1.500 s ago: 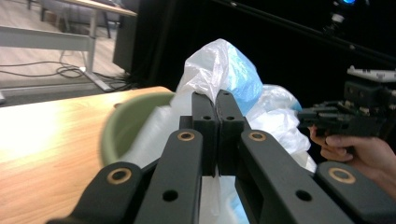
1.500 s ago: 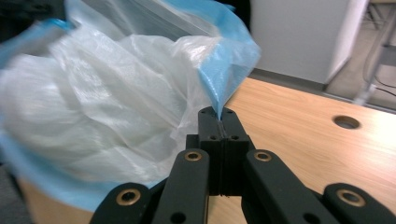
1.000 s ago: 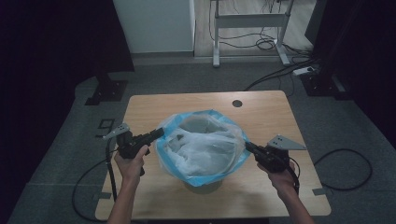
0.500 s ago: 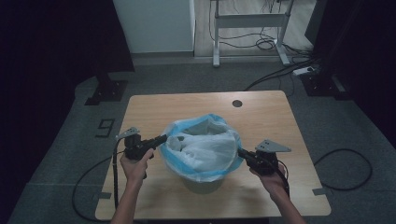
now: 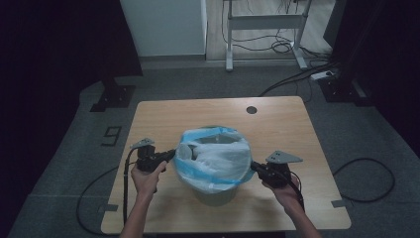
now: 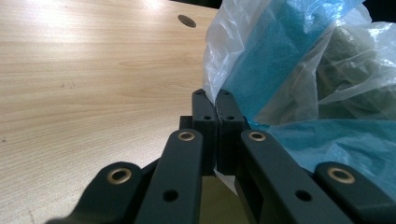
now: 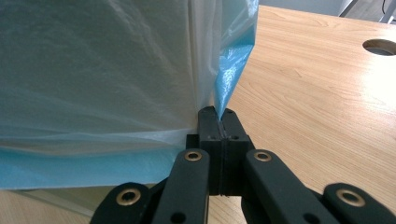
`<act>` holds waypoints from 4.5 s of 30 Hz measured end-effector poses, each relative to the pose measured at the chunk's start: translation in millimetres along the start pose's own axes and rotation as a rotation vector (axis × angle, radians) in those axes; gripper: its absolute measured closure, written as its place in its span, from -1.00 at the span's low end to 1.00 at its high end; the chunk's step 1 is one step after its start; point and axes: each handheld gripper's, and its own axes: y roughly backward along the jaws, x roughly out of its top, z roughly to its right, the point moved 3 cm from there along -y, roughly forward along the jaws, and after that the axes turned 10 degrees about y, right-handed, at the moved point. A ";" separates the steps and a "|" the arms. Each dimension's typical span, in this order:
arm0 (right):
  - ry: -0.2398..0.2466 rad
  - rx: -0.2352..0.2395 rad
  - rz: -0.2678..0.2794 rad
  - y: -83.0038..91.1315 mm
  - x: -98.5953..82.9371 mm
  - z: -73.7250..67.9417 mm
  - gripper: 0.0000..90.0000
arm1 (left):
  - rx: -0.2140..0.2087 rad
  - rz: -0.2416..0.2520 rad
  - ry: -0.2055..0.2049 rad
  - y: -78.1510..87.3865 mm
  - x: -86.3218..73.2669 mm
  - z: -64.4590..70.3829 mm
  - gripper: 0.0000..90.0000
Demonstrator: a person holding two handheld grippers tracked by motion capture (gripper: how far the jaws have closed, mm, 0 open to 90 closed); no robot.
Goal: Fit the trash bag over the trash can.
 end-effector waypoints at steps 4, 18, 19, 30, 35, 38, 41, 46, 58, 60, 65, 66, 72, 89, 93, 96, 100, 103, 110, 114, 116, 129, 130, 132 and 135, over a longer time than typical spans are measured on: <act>0.006 0.002 0.003 -0.7 -1.0 -0.8 0.95 | 0.001 0.010 -0.014 -0.5 -0.2 0.4 0.96; 0.008 -0.037 0.119 20.0 9.1 6.8 0.79 | -0.063 0.148 -0.078 27.2 17.8 5.6 0.66; 0.012 -0.037 0.123 21.1 10.8 6.9 0.79 | -0.069 0.151 -0.089 29.6 20.6 7.0 0.57; 0.019 -0.040 0.129 18.7 16.6 7.0 0.80 | -0.128 0.129 -0.225 26.7 46.8 18.2 -0.06; 0.020 -0.037 0.132 17.9 17.0 5.8 0.81 | -0.150 0.102 -0.238 16.8 55.3 16.3 0.06; 0.022 -0.034 0.137 18.6 17.4 5.5 0.82 | -0.138 0.079 -0.235 13.7 56.6 14.3 0.48; 0.024 -0.038 0.142 19.5 17.6 5.4 0.84 | -0.129 0.077 -0.224 13.0 55.6 13.8 0.85; 0.025 -0.050 0.141 20.3 17.3 5.8 0.88 | -0.018 0.090 -0.244 10.7 53.0 15.9 0.99; 0.031 -0.044 0.037 2.1 6.7 4.2 0.98 | 0.135 -0.073 -0.166 -21.0 39.5 0.3 0.99; 0.034 -0.038 0.012 -1.2 3.4 2.7 0.98 | 0.144 -0.104 -0.167 -24.8 34.9 -1.4 0.99; 0.033 -0.024 -0.006 -3.6 -1.2 0.3 0.98 | 0.135 -0.114 -0.171 -22.7 26.8 -1.1 0.99; 0.035 -0.023 -0.009 -3.2 -2.1 -0.2 0.98 | 0.133 -0.113 -0.173 -21.2 25.2 -0.4 0.99; 0.038 -0.031 -0.014 1.2 -12.4 -0.9 0.97 | 0.109 -0.096 -0.177 -14.2 17.3 3.2 0.98; 0.152 0.098 0.303 92.2 28.5 -55.0 0.33 | 0.057 0.024 -0.201 4.0 19.8 8.9 0.90; 0.224 0.195 0.305 86.6 48.1 -78.3 0.28 | 0.054 0.020 -0.205 3.6 20.5 11.5 0.90; 0.258 0.236 0.296 74.8 60.2 -90.0 0.28 | 0.050 0.014 -0.203 2.1 20.3 11.9 0.90; 0.298 0.273 0.262 55.8 68.8 -98.7 0.28 | 0.049 0.010 -0.205 1.8 20.5 12.0 0.90; 0.319 0.294 0.243 46.5 70.4 -103.2 0.43 | 0.049 0.014 -0.203 2.7 21.0 11.6 0.90; 0.338 0.332 0.232 55.1 64.9 -112.2 0.98 | 0.050 0.018 -0.204 4.9 19.6 11.1 0.90; 0.362 0.365 0.239 62.9 54.8 -122.9 0.98 | 0.051 0.014 -0.204 4.6 18.3 11.5 0.90; 0.374 0.380 0.227 63.0 47.7 -128.1 0.98 | 0.051 0.011 -0.205 4.6 17.8 11.5 0.91; 0.297 0.360 0.029 8.0 -32.3 -100.5 0.98 | 0.075 -0.038 -0.202 -3.1 10.5 4.3 0.92; 0.284 0.356 0.025 4.6 -36.0 -97.1 0.98 | 0.077 -0.042 -0.202 -3.9 9.9 3.8 0.92; 0.274 0.353 0.015 0.0 -41.0 -93.1 0.98 | 0.080 -0.049 -0.196 -6.0 8.3 2.5 0.92; 0.264 0.344 -0.004 -6.2 -48.0 -87.7 0.98 | 0.089 -0.065 -0.191 -8.9 6.1 0.5 0.92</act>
